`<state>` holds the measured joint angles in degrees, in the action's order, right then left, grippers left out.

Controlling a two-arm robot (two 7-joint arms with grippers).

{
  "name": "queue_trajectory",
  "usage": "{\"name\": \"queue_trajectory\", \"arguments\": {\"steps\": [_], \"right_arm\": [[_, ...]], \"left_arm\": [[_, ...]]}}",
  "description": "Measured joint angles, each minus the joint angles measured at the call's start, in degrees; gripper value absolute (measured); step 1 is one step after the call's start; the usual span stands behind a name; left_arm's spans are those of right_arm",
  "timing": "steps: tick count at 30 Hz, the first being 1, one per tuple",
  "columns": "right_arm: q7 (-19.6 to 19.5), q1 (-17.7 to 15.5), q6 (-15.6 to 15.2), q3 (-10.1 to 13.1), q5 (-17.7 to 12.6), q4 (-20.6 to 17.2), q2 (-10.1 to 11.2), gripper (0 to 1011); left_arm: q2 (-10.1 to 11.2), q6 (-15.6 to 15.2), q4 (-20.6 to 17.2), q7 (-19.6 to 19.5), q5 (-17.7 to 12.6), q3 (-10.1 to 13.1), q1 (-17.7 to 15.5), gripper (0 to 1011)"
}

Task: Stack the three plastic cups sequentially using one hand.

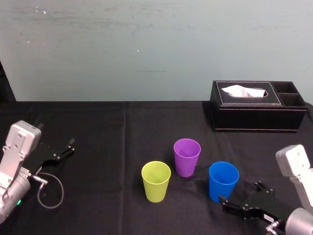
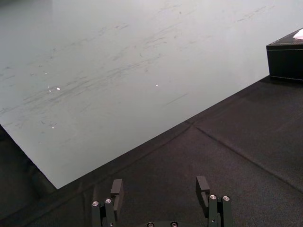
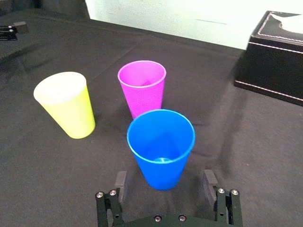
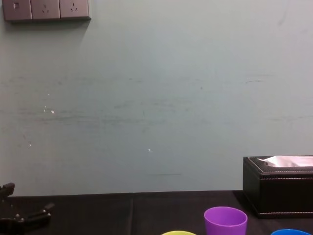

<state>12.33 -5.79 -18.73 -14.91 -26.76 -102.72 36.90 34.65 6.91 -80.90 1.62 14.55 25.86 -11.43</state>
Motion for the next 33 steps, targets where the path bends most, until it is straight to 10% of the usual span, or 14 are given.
{"name": "queue_trajectory", "arguments": {"steps": [33], "right_arm": [[1.9, 5.7, 0.6, -1.0, 7.1, 6.2, -6.9, 1004]], "left_arm": [[0.0, 0.0, 0.0, 0.0, 0.0, 0.0, 0.0, 1000]]}}
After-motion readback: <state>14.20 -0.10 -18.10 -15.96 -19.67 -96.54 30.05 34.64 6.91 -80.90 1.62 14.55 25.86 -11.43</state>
